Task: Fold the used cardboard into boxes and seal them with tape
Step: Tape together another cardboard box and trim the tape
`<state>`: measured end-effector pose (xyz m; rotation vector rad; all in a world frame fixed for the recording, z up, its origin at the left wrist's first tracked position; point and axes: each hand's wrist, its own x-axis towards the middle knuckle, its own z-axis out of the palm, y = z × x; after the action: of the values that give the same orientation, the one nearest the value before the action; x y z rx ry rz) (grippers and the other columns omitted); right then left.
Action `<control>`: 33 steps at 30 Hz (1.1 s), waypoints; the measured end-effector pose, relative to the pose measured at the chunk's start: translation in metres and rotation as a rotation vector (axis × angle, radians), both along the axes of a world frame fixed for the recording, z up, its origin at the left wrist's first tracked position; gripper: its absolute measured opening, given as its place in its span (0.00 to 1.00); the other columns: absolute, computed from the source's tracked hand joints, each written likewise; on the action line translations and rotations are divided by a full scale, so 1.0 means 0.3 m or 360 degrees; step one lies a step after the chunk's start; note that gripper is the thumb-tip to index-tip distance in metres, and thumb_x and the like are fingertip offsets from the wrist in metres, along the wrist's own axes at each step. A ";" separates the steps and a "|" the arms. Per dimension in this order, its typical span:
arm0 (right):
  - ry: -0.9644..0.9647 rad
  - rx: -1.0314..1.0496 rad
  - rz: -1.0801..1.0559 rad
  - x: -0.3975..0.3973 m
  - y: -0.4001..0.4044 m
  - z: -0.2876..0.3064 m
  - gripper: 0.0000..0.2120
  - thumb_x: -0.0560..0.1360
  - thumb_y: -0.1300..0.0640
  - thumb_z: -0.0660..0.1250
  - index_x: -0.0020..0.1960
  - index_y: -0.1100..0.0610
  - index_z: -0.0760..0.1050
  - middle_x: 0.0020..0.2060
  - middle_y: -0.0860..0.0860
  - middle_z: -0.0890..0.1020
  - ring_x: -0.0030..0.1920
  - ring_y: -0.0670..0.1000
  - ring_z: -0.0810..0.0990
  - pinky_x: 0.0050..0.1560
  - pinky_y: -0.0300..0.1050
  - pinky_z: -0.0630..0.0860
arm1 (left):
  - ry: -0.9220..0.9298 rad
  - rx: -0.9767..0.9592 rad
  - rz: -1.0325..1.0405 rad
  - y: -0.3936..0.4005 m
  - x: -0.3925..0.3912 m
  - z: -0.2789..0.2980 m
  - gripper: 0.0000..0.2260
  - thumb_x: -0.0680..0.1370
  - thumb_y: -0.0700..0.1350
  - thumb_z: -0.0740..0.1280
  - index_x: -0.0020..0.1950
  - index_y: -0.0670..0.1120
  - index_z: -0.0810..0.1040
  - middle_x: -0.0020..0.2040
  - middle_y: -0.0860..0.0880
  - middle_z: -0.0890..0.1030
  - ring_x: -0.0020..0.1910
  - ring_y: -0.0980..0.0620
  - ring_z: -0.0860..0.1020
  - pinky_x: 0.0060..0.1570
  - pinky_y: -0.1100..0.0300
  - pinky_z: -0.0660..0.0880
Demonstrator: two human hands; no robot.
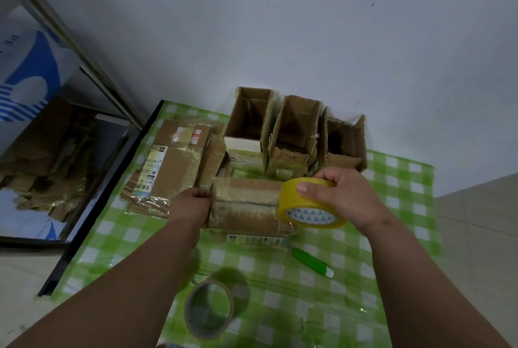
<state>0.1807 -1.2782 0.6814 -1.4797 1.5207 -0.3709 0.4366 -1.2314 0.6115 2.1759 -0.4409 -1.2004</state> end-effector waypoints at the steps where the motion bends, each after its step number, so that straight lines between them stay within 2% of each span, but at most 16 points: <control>1: -0.0010 -0.0003 0.0001 -0.002 0.001 -0.001 0.19 0.68 0.44 0.77 0.44 0.60 0.81 0.42 0.59 0.84 0.43 0.59 0.84 0.45 0.57 0.80 | -0.0066 -0.0008 -0.0046 -0.001 -0.008 0.008 0.11 0.79 0.36 0.61 0.42 0.47 0.78 0.41 0.45 0.79 0.37 0.47 0.76 0.36 0.58 0.73; 4: -0.0071 -0.0006 -0.0002 -0.007 0.011 -0.007 0.17 0.70 0.44 0.75 0.44 0.59 0.81 0.41 0.58 0.84 0.39 0.57 0.82 0.40 0.52 0.79 | -0.0261 -0.0003 -0.0270 0.005 -0.037 0.026 0.09 0.80 0.48 0.64 0.46 0.45 0.80 0.45 0.45 0.81 0.46 0.43 0.77 0.50 0.51 0.75; 5: -0.0098 -0.0006 0.0008 -0.008 0.014 -0.007 0.15 0.72 0.46 0.74 0.44 0.59 0.81 0.41 0.58 0.83 0.37 0.54 0.81 0.39 0.48 0.77 | -0.0279 -0.0015 -0.0334 0.011 -0.048 0.028 0.11 0.79 0.50 0.66 0.52 0.44 0.82 0.50 0.45 0.82 0.51 0.42 0.78 0.54 0.50 0.75; 7: -0.0187 0.0014 0.0003 -0.013 0.022 -0.003 0.13 0.74 0.49 0.73 0.44 0.60 0.81 0.39 0.58 0.81 0.39 0.49 0.77 0.39 0.44 0.71 | -0.0291 -0.0010 -0.0370 0.017 -0.062 0.028 0.20 0.78 0.52 0.69 0.66 0.42 0.78 0.62 0.42 0.80 0.60 0.41 0.77 0.61 0.49 0.74; 9: -0.0296 0.0076 -0.0046 -0.025 0.031 -0.002 0.19 0.69 0.47 0.71 0.46 0.64 0.80 0.38 0.56 0.77 0.40 0.48 0.74 0.40 0.44 0.67 | -0.0272 0.0001 -0.0318 0.014 -0.063 0.030 0.23 0.78 0.51 0.70 0.69 0.41 0.75 0.67 0.41 0.77 0.64 0.41 0.75 0.64 0.48 0.72; 11: -0.0345 0.0139 -0.0082 -0.042 0.041 -0.004 0.23 0.65 0.45 0.67 0.46 0.65 0.80 0.38 0.53 0.76 0.40 0.47 0.73 0.41 0.45 0.66 | -0.0334 0.0028 -0.0366 0.005 -0.060 0.028 0.24 0.78 0.51 0.70 0.70 0.41 0.74 0.67 0.41 0.76 0.65 0.40 0.75 0.64 0.48 0.72; 13: -0.0377 0.0182 -0.0084 -0.059 0.049 -0.012 0.22 0.64 0.43 0.68 0.42 0.63 0.79 0.35 0.50 0.77 0.38 0.46 0.74 0.42 0.45 0.67 | -0.0544 0.0092 -0.0546 -0.001 -0.069 0.030 0.26 0.79 0.53 0.67 0.73 0.42 0.70 0.64 0.41 0.79 0.63 0.39 0.76 0.62 0.49 0.72; 15: -0.0417 0.0192 -0.0092 -0.071 0.050 -0.023 0.21 0.64 0.42 0.70 0.40 0.62 0.79 0.33 0.49 0.76 0.36 0.46 0.74 0.41 0.43 0.67 | -0.0800 0.0161 -0.0674 -0.001 -0.092 0.033 0.26 0.80 0.54 0.64 0.75 0.46 0.64 0.60 0.42 0.80 0.62 0.39 0.76 0.66 0.46 0.67; 17: -0.0460 0.0194 -0.0119 -0.082 0.048 -0.033 0.22 0.64 0.42 0.71 0.39 0.62 0.78 0.31 0.49 0.75 0.36 0.46 0.73 0.40 0.43 0.67 | -0.0934 0.0199 -0.0698 0.003 -0.119 0.028 0.22 0.81 0.53 0.62 0.72 0.46 0.63 0.59 0.43 0.81 0.61 0.40 0.77 0.68 0.44 0.59; 19: -0.0472 0.0191 -0.0136 -0.091 0.046 -0.039 0.22 0.63 0.42 0.71 0.39 0.63 0.78 0.30 0.48 0.75 0.35 0.46 0.73 0.39 0.42 0.67 | -0.0910 0.0178 -0.0681 0.010 -0.130 0.014 0.18 0.81 0.53 0.62 0.68 0.45 0.67 0.60 0.44 0.81 0.61 0.41 0.77 0.67 0.44 0.60; 22: -0.0451 0.0195 -0.0109 -0.108 0.047 -0.041 0.23 0.63 0.42 0.72 0.39 0.64 0.78 0.30 0.48 0.74 0.35 0.47 0.72 0.39 0.42 0.66 | -0.0699 0.0141 -0.0588 0.004 -0.121 0.005 0.21 0.80 0.54 0.65 0.69 0.44 0.73 0.63 0.43 0.79 0.61 0.40 0.77 0.63 0.46 0.71; 25: -0.0416 0.0172 -0.0113 -0.134 0.047 -0.031 0.15 0.65 0.42 0.70 0.34 0.55 0.78 0.30 0.47 0.74 0.35 0.46 0.72 0.41 0.45 0.66 | -0.0464 0.0097 -0.0465 -0.012 -0.124 0.002 0.22 0.79 0.52 0.69 0.69 0.43 0.75 0.66 0.42 0.78 0.63 0.40 0.76 0.62 0.47 0.73; 26: -0.0412 0.0162 -0.0137 -0.141 0.047 -0.019 0.14 0.65 0.43 0.69 0.33 0.54 0.77 0.31 0.47 0.74 0.36 0.46 0.72 0.43 0.46 0.66 | -0.0402 0.0075 -0.0437 -0.014 -0.132 0.002 0.22 0.78 0.52 0.70 0.69 0.42 0.76 0.67 0.42 0.77 0.63 0.41 0.76 0.63 0.47 0.73; 30: -0.0442 0.0139 -0.0193 -0.180 0.057 -0.013 0.26 0.64 0.49 0.70 0.49 0.72 0.76 0.39 0.59 0.72 0.42 0.52 0.72 0.46 0.49 0.66 | -0.0357 0.0023 -0.0356 0.002 -0.168 -0.001 0.22 0.78 0.50 0.70 0.70 0.42 0.75 0.68 0.43 0.76 0.64 0.42 0.76 0.61 0.49 0.74; 32: -0.0413 0.0145 -0.0196 -0.192 0.059 -0.013 0.24 0.69 0.53 0.73 0.51 0.74 0.75 0.42 0.68 0.70 0.43 0.59 0.72 0.50 0.55 0.70 | -0.0371 0.0004 -0.0333 0.009 -0.176 0.001 0.22 0.78 0.50 0.70 0.69 0.42 0.75 0.67 0.43 0.77 0.63 0.42 0.76 0.61 0.50 0.74; 33: -0.0399 0.0157 -0.0178 -0.202 0.057 -0.018 0.22 0.70 0.53 0.73 0.48 0.73 0.76 0.41 0.68 0.70 0.43 0.58 0.72 0.50 0.55 0.70 | -0.0368 -0.0003 -0.0324 0.009 -0.178 0.002 0.21 0.78 0.49 0.70 0.69 0.42 0.75 0.67 0.43 0.77 0.63 0.42 0.76 0.60 0.50 0.74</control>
<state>0.1202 -1.2612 0.6760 -1.2253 1.4027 -0.5198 0.3833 -1.2285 0.6120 2.3222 -0.7763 -1.0525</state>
